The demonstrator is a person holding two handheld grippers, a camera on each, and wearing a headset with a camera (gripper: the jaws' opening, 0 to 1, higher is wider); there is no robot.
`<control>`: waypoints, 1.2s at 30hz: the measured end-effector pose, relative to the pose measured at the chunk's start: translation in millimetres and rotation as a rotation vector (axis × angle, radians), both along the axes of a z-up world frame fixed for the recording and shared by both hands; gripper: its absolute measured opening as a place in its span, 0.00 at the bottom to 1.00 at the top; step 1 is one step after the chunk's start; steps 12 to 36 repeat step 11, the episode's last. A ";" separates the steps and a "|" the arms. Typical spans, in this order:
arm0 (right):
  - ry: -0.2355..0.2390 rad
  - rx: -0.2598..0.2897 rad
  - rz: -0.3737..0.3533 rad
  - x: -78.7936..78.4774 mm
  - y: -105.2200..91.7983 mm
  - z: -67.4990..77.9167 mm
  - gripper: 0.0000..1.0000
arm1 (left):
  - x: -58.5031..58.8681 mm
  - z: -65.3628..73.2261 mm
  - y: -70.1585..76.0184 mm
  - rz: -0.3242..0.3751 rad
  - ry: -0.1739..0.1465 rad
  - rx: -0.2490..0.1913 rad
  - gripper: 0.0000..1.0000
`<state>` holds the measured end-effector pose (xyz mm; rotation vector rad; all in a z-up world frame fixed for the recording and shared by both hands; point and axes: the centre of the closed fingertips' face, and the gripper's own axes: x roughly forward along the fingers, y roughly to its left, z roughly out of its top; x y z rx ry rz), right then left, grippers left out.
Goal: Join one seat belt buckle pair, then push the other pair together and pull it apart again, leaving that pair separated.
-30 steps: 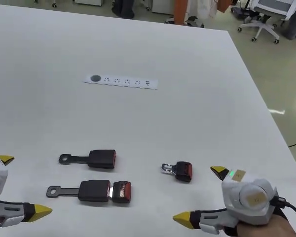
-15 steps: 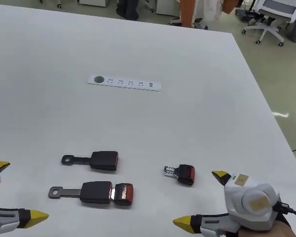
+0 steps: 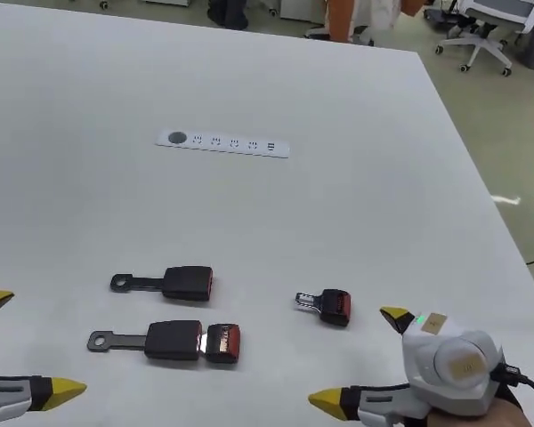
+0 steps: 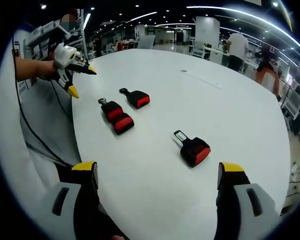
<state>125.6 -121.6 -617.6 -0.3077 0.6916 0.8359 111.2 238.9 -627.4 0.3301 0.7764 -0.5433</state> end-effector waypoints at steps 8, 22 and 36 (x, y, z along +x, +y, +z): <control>-0.009 -0.006 -0.004 -2.5 0.9 4.6 0.99 | 0.9 0.6 -0.3 0.008 -0.007 -0.003 1.00; -0.012 -0.004 -0.005 -4.0 2.4 6.5 0.99 | 0.8 1.2 0.6 0.011 -0.013 -0.006 1.00; -0.012 -0.004 -0.005 -4.0 2.4 6.5 0.99 | 0.8 1.2 0.6 0.011 -0.013 -0.006 1.00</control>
